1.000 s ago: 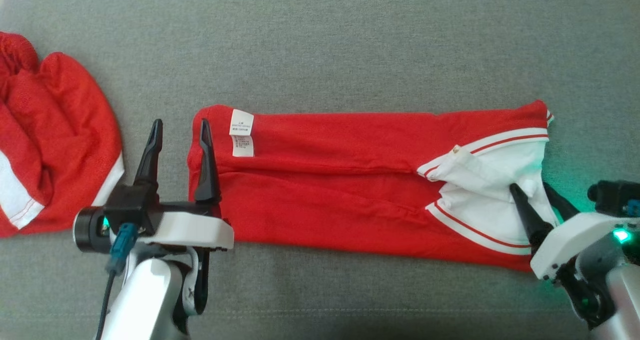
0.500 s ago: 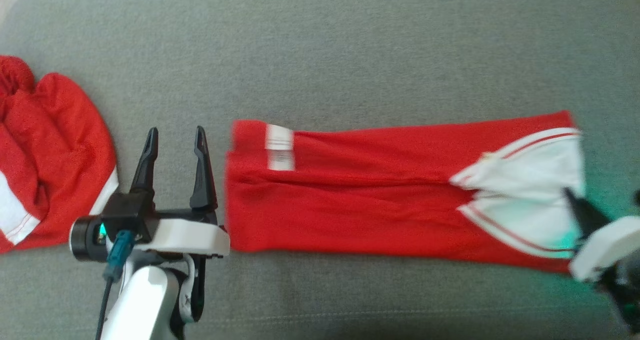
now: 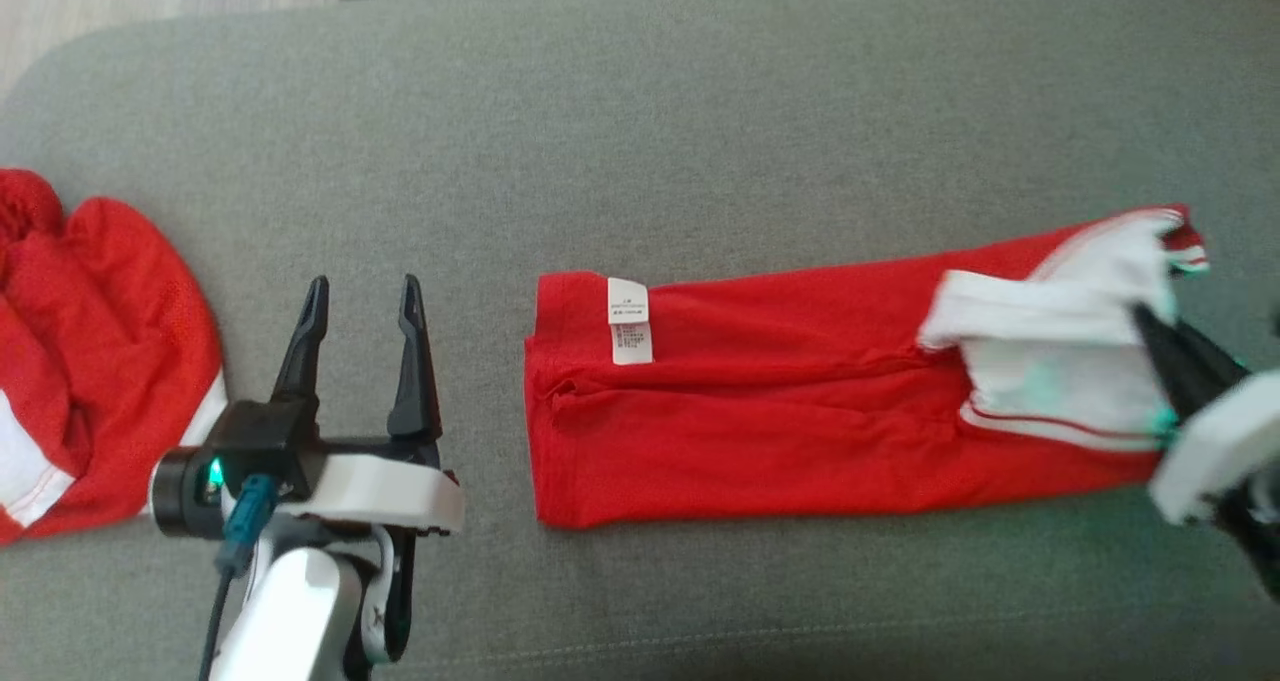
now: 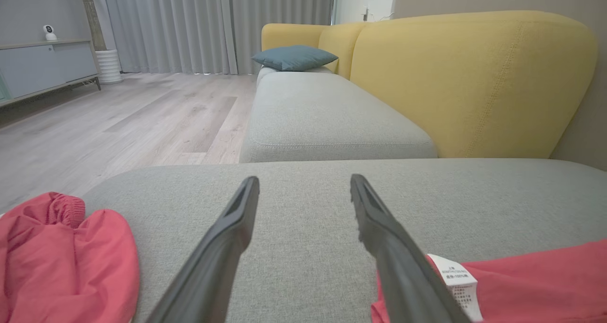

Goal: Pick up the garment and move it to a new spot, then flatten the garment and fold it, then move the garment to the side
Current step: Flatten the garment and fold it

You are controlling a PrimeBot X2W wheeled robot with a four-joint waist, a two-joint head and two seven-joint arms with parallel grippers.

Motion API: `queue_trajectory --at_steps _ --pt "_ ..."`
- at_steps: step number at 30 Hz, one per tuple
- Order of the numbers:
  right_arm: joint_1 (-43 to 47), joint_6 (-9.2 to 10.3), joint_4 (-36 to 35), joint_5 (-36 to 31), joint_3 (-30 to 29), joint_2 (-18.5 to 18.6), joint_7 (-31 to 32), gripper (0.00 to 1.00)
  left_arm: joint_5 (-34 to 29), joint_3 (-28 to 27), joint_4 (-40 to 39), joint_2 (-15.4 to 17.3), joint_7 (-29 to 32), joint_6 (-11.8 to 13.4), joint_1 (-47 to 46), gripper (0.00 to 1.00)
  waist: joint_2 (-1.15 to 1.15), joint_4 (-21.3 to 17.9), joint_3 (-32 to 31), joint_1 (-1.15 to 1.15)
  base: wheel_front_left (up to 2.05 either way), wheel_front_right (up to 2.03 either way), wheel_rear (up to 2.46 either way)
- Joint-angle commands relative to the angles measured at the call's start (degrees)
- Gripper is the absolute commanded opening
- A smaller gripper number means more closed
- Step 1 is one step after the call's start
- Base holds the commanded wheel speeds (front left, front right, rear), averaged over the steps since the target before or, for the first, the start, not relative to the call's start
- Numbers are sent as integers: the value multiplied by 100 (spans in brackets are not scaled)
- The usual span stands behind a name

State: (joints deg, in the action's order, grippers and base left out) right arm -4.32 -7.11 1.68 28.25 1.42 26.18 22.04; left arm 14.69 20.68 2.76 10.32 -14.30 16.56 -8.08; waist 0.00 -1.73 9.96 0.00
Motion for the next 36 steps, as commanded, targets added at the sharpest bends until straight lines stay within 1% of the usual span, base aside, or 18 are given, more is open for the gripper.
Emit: queue_trajectory --at_steps 1,3,5,6,7,10,11,14,17,21,26,27,28,32,34,36 --pt "-285 -37 -438 -60 236 182 89 0 0 -182 -141 46 -70 -28 -64 100 0 -12 -67 0 0 0 0" --pt "-450 -37 -769 -101 601 84 214 0 8 -162 -126 47 -70 -41 -52 100 0 -2 -111 0 0 0 0" --pt "-631 -37 -965 -84 1012 -100 317 0 15 -141 -118 47 -70 -53 -50 100 0 19 -137 0 0 0 0" --pt "-726 -37 -1002 -69 1222 -207 335 0 18 -128 -112 46 -70 -61 -53 100 0 37 -149 0 0 0 0" --pt "-726 -37 -1002 -69 1222 -207 335 0 18 -128 -112 46 -70 -61 -53 100 0 37 -149 0 0 0 0" --pt "-984 -37 -918 51 1873 -630 334 0 26 -93 -106 37 -70 -79 -70 100 0 107 -144 0 0 0 0" --pt "-1142 -37 -729 136 2235 -979 244 0 31 -71 -99 30 -69 -88 -82 100 0 163 -124 0 0 0 0" --pt "-1380 -37 -318 239 2724 -1481 29 0 37 -36 -93 8 -69 -94 -92 100 0 248 -77 0 0 0 0" --pt "-1562 -37 164 351 3200 -1870 -186 0 40 15 -71 -27 -69 -114 -132 100 0 357 -7 0 0 0 0" --pt "-1717 -37 818 426 3589 -2097 -529 0 35 69 -37 -82 -69 -128 -205 100 0 486 95 0 0 0 0" --pt "-1889 -37 1485 442 3757 -2199 -920 0 13 76 -27 -125 -69 -127 -283 100 0 533 220 0 0 0 0" --pt "-1932 -37 1577 444 3787 -2210 -988 31 8 68 -27 -128 -69 -123 -292 100 0 524 239 0 0 0 0" --pt "-1975 -37 1657 439 3803 -2220 -1059 100 3 61 -22 -128 -69 -120 -300 100 0 512 254 0 0 0 0" --pt "-2131 -37 1709 397 3847 -2248 -1570 100 -14 47 15 -135 -70 -105 -324 100 0 447 267 0 0 0 0" --pt "-2186 -37 1546 386 3877 -2229 -1937 100 -19 42 30 -138 -70 -102 -337 100 0 418 258 0 0 0 0" --pt "-2203 -37 1316 370 3863 -2128 -2298 100 -22 34 42 -134 -70 -96 -339 100 0 380 240 0 0 0 0"
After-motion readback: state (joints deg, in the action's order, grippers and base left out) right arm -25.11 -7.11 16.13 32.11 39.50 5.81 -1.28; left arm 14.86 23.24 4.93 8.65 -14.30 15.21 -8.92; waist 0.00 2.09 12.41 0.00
